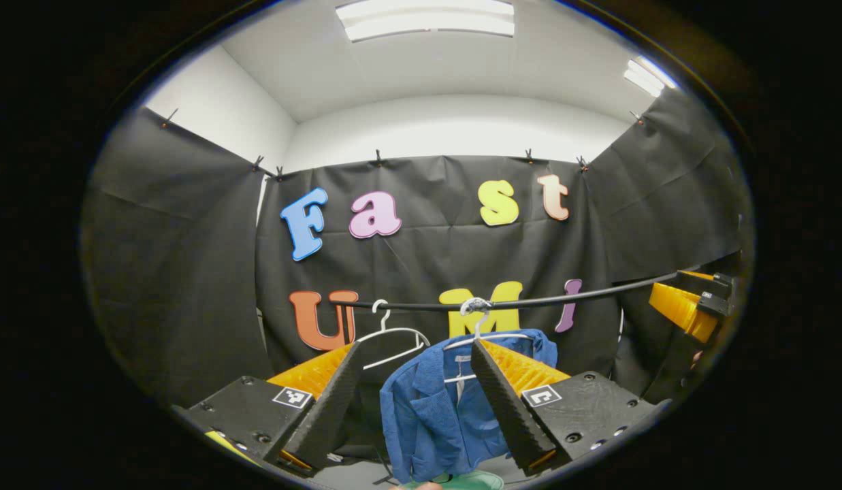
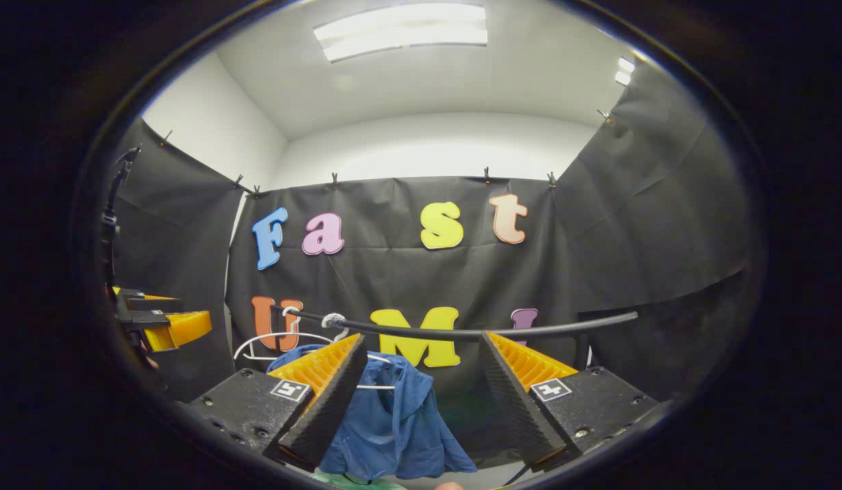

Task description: Grasp the clothes on the hanger with both hands and then place them into the laundry hamper below.

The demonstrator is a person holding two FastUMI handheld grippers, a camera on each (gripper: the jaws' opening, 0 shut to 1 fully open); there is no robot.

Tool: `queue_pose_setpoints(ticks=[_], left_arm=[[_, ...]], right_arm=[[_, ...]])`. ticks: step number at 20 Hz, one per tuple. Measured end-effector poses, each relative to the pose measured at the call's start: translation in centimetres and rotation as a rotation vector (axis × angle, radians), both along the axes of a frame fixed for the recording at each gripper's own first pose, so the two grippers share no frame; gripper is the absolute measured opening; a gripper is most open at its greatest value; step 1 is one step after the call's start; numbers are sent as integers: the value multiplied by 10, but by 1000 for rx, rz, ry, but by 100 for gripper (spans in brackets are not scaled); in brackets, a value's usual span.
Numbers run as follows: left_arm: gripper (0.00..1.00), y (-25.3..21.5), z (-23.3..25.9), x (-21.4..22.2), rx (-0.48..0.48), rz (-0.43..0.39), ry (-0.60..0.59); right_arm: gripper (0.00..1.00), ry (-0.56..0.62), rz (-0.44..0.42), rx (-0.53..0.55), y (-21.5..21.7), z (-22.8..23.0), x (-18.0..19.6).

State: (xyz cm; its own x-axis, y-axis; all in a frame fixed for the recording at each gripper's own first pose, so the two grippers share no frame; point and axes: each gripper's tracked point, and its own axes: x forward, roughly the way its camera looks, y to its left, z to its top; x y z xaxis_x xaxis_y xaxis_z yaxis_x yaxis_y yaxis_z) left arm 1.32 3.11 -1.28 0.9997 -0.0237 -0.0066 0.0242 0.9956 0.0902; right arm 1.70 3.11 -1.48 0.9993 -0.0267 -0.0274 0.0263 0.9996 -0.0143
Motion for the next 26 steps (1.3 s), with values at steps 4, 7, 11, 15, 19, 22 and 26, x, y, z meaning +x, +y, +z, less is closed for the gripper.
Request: queue_pose_setpoints(ticks=[4,7,11,15,19,22,26], left_arm=[[99,11,-3,3,16,10,1],[99,16,-8,6,18,11,5],[98,22,-15,13,22,20,14],[99,38,-30,20,27,40,46],[98,41,-48,28,14,17,76],[98,34,-67,34,6,-16,106],[98,24,-97,46,-3,-28,163]], right_arm=[[100,18,-9,3,4,-9,6],[100,28,-13,8,9,-15,12],[100,48,-25,11,16,-29,19],[100,81,-56,-4,25,-49,26],[100,129,-117,-12,32,-75,33],[100,174,-154,-22,37,-101,43],[100,220,-159,-74,44,-133,64]])
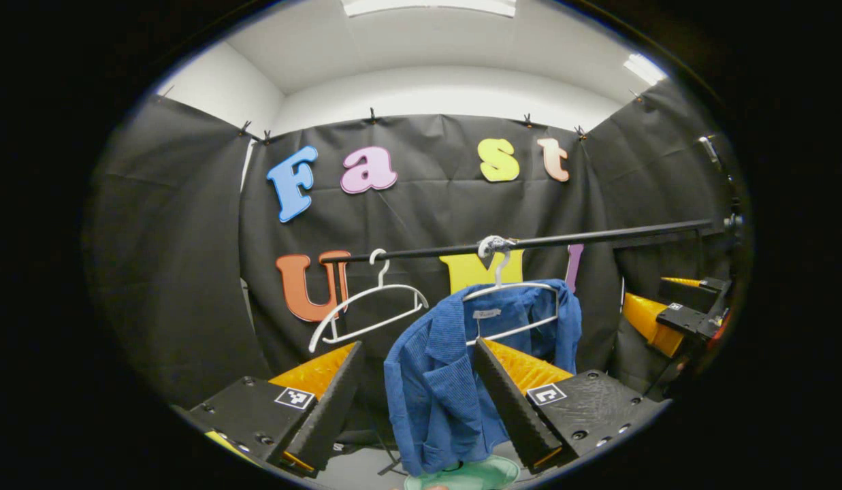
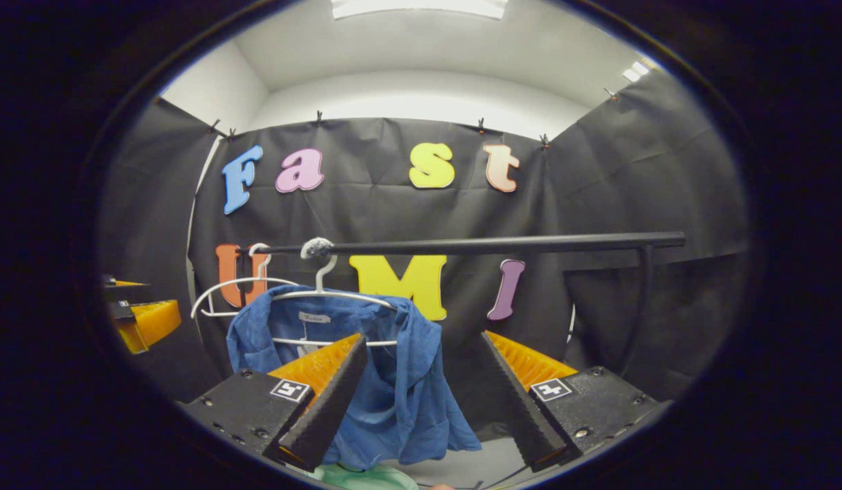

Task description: Grasp the clothes on the hanger with both hands and then place them into the laundry hamper below.

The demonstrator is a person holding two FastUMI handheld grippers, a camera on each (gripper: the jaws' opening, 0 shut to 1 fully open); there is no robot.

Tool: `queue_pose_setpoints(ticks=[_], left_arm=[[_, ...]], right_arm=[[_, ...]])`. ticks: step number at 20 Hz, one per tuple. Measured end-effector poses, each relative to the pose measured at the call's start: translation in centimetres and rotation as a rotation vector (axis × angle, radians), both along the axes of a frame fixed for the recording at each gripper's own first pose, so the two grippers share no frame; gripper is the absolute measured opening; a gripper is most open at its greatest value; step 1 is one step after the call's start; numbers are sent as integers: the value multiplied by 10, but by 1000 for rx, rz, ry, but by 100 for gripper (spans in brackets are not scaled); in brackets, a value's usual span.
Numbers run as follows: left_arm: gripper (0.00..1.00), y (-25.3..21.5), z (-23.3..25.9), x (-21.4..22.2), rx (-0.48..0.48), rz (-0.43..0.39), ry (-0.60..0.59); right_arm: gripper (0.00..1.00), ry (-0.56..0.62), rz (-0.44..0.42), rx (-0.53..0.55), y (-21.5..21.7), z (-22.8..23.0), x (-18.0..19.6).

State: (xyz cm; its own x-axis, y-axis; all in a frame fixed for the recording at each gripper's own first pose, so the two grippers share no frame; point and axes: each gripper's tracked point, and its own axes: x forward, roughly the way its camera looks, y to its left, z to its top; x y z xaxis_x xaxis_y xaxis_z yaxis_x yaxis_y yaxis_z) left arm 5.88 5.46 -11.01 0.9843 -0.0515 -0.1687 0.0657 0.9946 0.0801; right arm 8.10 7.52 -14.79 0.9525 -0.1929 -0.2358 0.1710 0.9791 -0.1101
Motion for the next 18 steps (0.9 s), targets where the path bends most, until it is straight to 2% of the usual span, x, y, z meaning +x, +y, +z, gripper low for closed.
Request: queue_pose_setpoints(ticks=[10,13,17,18], left_arm=[[98,-42,-72,43,-42,72,113],[99,-49,-87,56,-21,112,134],[96,-43,-104,80,-23,190,152],[99,-40,-107,87,-28,210,159]], right_arm=[[100,125,80,-34,-22,-82,83],[100,142,83,-40,-33,-97,106],[100,169,101,-27,-36,-118,119],[100,167,103,-28,-35,-120,123]])
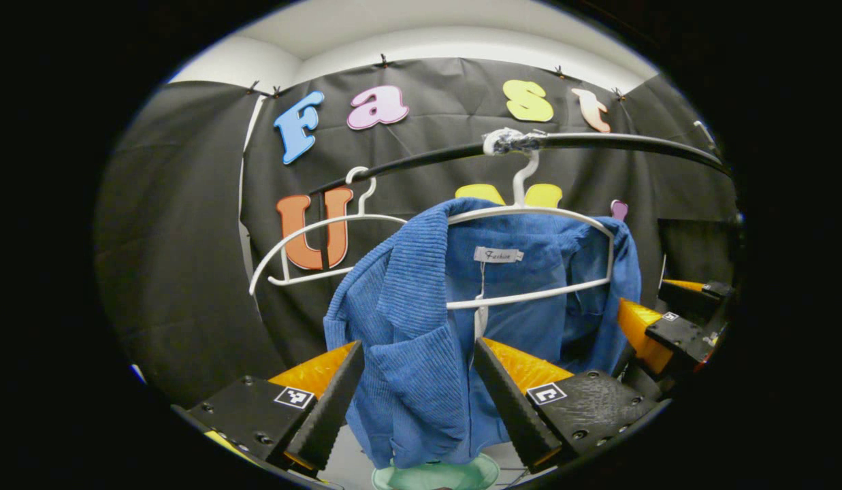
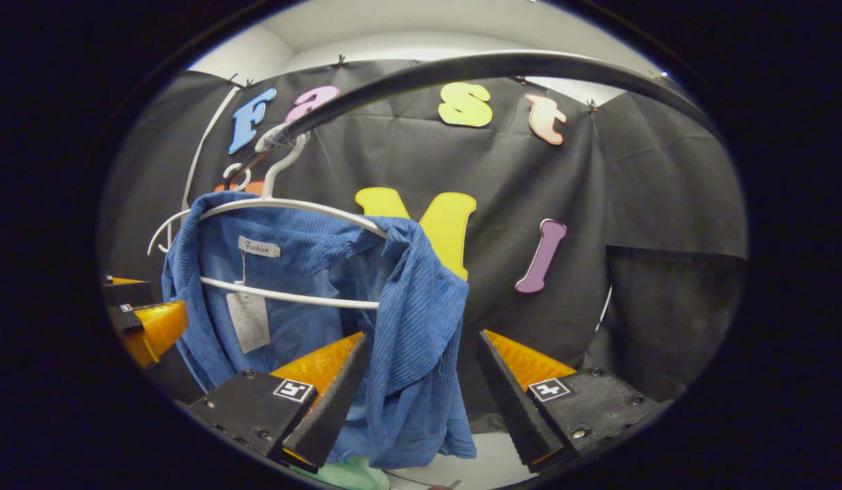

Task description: Grasp the clothes on the hanger with both hands and then place them into the laundry hamper below.

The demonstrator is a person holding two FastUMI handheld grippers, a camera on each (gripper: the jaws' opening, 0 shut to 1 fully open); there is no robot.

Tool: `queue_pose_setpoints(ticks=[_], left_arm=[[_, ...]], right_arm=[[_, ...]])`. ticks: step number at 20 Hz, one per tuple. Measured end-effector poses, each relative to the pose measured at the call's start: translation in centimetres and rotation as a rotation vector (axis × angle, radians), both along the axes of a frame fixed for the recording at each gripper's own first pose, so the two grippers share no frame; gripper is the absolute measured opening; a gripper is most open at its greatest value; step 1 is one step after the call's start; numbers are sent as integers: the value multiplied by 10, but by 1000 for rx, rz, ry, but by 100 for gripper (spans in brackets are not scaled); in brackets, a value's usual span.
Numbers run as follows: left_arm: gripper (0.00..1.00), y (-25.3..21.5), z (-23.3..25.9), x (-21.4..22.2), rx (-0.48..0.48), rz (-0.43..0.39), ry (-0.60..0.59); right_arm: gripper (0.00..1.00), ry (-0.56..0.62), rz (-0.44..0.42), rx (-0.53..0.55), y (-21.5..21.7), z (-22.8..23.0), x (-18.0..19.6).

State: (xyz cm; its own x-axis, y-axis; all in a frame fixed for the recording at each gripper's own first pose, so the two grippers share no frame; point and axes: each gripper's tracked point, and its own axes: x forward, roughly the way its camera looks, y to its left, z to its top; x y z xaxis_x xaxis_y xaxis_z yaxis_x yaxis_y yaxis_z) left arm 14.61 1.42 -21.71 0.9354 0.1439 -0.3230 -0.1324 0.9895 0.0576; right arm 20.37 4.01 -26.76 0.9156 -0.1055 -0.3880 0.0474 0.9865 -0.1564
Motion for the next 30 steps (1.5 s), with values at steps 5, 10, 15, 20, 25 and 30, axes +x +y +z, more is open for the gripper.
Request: queue_pose_setpoints(ticks=[5,10,15,20,25,30], left_arm=[[96,3,-22,26,-28,44,42],[66,2,-28,35,-35,34,27],[12,6,-25,36,-44,6,44],[12,8,-12,29,-82,-32,41],[3,9,-2,21,-105,-45,30],[3,13,22,18,-94,-73,-3]], right_arm=[[98,8,12,6,9,-14,13],[80,-6,-26,-19,3,-23,22],[36,-25,-88,-42,-14,-21,28],[18,-37,-84,-28,-15,-17,30],[10,-89,-110,-22,-25,-1,26],[10,-128,-122,-20,-32,10,27]])
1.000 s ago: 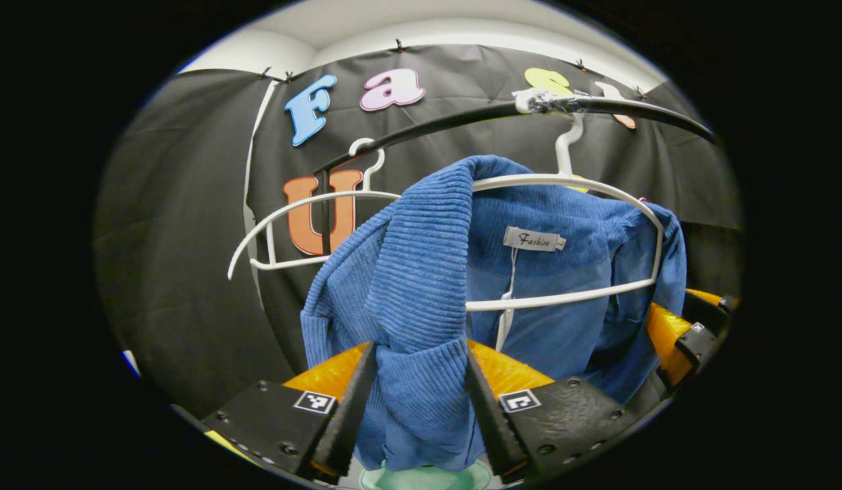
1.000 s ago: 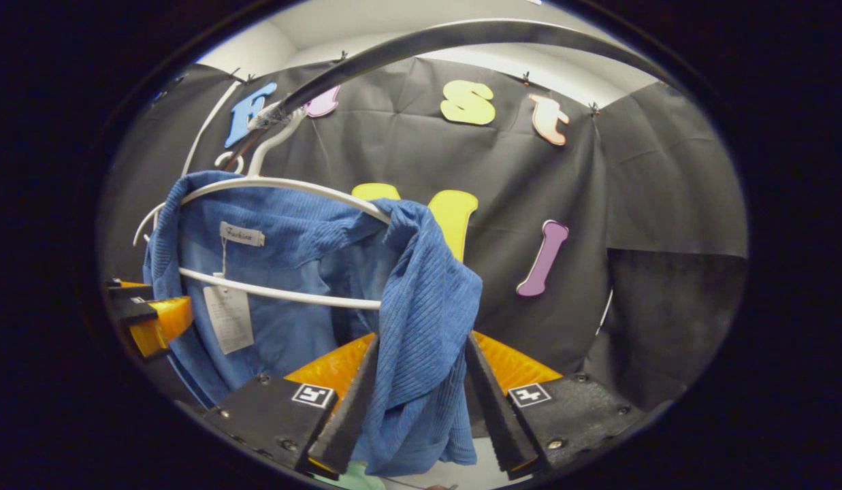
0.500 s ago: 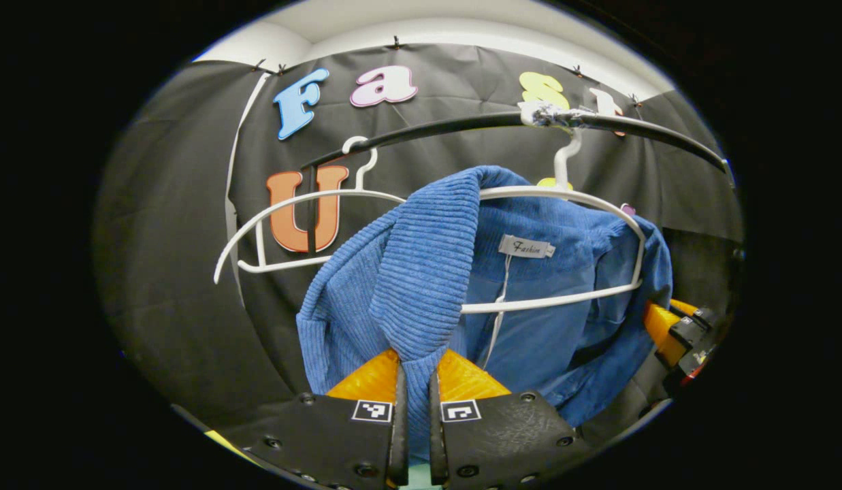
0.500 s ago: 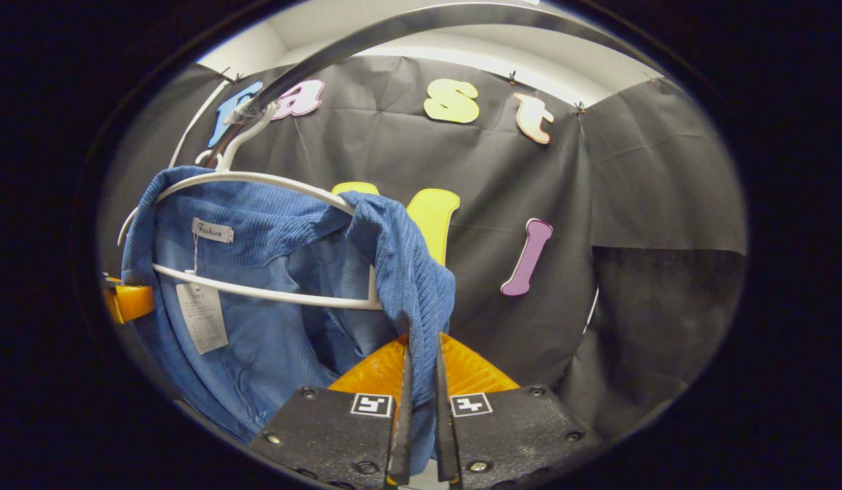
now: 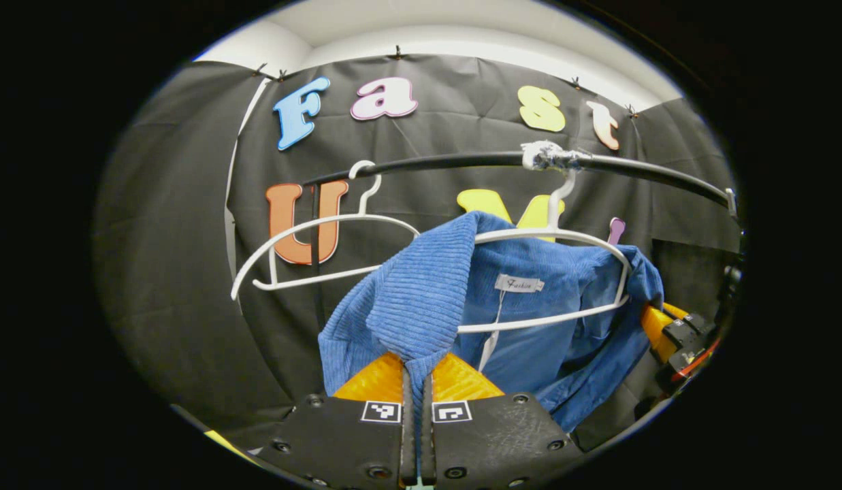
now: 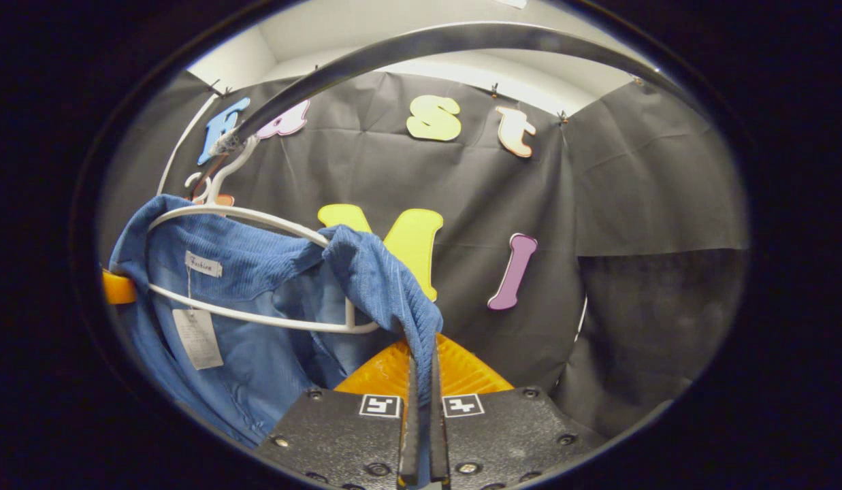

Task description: Grasp the clothes on the hanger with both hands and then place them into the laundry hamper below.

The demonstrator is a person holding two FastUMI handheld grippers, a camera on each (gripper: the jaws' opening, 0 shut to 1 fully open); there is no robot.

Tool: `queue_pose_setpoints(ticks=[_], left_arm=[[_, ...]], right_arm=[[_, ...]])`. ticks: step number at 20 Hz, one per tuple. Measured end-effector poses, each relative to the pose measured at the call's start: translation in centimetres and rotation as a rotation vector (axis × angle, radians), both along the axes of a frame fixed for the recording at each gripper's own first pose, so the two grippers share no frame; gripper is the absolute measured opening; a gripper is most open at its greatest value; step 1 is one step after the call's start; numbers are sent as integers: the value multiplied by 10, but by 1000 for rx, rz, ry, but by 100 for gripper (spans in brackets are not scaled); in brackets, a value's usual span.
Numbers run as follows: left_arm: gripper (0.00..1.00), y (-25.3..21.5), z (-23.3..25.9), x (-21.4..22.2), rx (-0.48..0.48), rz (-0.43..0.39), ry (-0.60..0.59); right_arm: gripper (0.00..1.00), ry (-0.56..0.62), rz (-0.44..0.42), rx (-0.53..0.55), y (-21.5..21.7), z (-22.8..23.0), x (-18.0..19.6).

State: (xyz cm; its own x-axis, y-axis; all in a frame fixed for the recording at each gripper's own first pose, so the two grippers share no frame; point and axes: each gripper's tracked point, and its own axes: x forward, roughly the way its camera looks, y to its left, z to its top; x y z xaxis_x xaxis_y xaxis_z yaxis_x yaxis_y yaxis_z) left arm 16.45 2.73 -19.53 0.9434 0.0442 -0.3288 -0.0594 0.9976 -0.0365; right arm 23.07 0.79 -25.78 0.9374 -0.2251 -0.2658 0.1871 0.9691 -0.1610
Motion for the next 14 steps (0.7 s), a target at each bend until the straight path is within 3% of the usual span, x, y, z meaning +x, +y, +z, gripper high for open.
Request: queue_pose_setpoints(ticks=[14], left_arm=[[3,47,50,1,122,50,-58]], right_arm=[[6,-80,-40,-55,-20,35,2]])
